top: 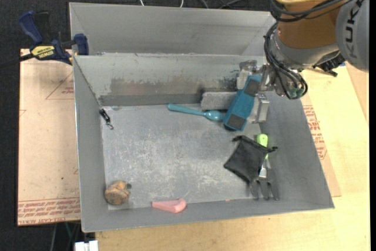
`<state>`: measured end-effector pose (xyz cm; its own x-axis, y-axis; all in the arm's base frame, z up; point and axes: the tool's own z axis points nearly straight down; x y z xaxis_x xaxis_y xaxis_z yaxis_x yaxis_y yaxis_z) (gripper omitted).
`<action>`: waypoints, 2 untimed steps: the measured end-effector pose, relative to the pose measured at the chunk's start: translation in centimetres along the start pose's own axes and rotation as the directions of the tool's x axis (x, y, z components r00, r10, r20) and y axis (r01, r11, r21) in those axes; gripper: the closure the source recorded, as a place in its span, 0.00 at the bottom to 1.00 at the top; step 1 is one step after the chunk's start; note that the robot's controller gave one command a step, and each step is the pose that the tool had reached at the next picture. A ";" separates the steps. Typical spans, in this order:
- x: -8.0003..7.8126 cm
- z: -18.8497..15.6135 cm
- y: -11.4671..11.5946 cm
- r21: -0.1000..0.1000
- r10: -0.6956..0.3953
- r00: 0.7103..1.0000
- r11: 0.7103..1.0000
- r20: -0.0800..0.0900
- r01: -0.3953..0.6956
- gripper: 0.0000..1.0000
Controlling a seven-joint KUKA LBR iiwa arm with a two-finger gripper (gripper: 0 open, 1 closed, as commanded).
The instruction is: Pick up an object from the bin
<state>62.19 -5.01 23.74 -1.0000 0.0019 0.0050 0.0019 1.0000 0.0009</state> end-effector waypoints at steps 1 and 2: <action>-0.1 -0.5 0.0 0.001 -0.002 1.000 1.000 0.007 0.002 0.00; -1.4 7.7 -2.3 0.002 -0.116 0.993 0.993 0.011 0.116 0.00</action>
Offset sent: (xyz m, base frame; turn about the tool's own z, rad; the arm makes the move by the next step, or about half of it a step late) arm 0.0252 -0.0480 -0.1674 -0.2364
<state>63.54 -7.27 16.08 -0.9935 -0.1139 -0.0063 -0.1139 0.9935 -0.0003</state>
